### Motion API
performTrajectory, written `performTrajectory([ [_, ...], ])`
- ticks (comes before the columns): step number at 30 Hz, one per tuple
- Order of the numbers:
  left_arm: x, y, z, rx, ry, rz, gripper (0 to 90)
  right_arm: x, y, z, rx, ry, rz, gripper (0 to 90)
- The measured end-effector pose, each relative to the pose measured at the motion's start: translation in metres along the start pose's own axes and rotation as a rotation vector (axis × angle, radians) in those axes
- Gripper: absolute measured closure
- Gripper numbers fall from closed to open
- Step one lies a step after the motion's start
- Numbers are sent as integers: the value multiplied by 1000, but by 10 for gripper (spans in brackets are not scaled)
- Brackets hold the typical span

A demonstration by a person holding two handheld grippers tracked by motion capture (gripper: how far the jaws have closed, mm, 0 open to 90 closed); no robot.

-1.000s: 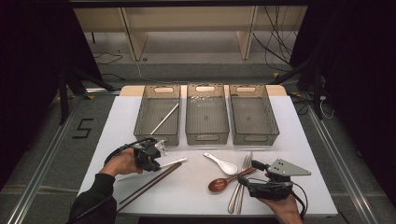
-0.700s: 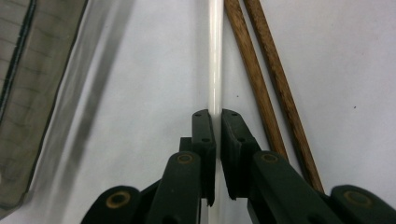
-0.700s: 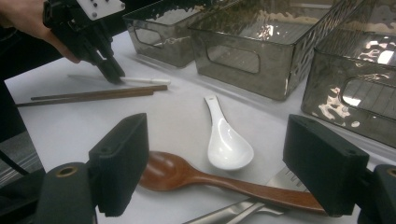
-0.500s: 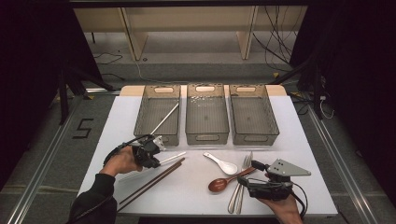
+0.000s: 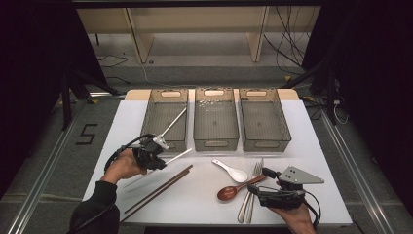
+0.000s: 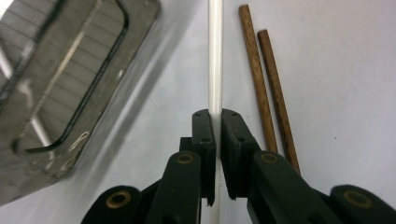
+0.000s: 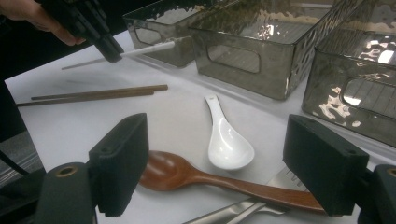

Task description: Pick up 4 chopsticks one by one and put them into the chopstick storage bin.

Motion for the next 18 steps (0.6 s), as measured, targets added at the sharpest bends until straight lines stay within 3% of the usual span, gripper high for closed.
performTrajectory([
  [9,-4,7,17,92,12,73,843,0,0,0,0,0,0,233],
  [18,-14,9,31,165,58,150,843,1,0,1,3,-3,-2,233],
])
Point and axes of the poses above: each handheld gripper's, and its own axes: z roughly backward along the jaws, y roughly out of its top, x roughly to its right, the point moved 4 cm from there along -z, roughly forward along the jaws, and after that the axes turned 9 degrees about x, right-handed, at the moved point
